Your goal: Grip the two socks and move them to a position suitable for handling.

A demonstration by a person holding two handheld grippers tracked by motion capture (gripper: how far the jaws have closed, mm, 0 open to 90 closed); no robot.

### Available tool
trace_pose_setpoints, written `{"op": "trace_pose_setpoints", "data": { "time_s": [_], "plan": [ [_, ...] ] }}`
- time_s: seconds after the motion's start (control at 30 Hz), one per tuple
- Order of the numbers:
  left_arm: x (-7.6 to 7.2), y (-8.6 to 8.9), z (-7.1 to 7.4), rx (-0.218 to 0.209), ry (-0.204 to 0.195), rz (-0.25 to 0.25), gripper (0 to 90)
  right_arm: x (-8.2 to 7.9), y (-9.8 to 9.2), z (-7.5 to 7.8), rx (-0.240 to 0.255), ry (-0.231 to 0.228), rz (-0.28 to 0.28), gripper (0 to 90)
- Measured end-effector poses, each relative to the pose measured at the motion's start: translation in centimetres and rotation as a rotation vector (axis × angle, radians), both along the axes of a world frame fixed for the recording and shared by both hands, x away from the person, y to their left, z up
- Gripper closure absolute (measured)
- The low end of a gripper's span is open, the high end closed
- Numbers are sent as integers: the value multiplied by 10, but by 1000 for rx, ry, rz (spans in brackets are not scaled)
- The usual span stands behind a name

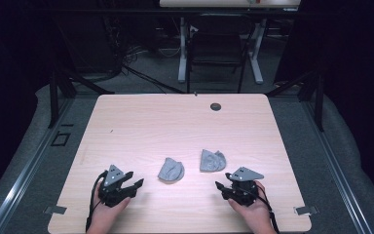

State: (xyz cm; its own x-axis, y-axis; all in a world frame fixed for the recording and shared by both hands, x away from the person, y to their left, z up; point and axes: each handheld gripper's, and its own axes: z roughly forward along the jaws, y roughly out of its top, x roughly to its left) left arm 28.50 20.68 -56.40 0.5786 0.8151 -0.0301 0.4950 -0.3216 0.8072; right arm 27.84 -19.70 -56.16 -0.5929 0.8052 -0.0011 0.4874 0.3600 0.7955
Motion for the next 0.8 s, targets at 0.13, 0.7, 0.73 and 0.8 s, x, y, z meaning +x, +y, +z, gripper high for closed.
{"op": "trace_pose_setpoints", "data": {
  "time_s": [0.13,0.7,0.73,0.8],
  "plan": [
    [0,-6,-2,8,11,-17,482,0,3,-2,-20,5,11,484],
    [-1,-10,-2,3,22,-29,536,0,15,-4,-68,13,52,502],
    [-1,-11,-2,0,18,-31,539,0,15,-4,-64,11,50,503],
    [0,-13,-2,10,16,-38,544,-1,15,-4,-59,10,47,505]
  ]
}}
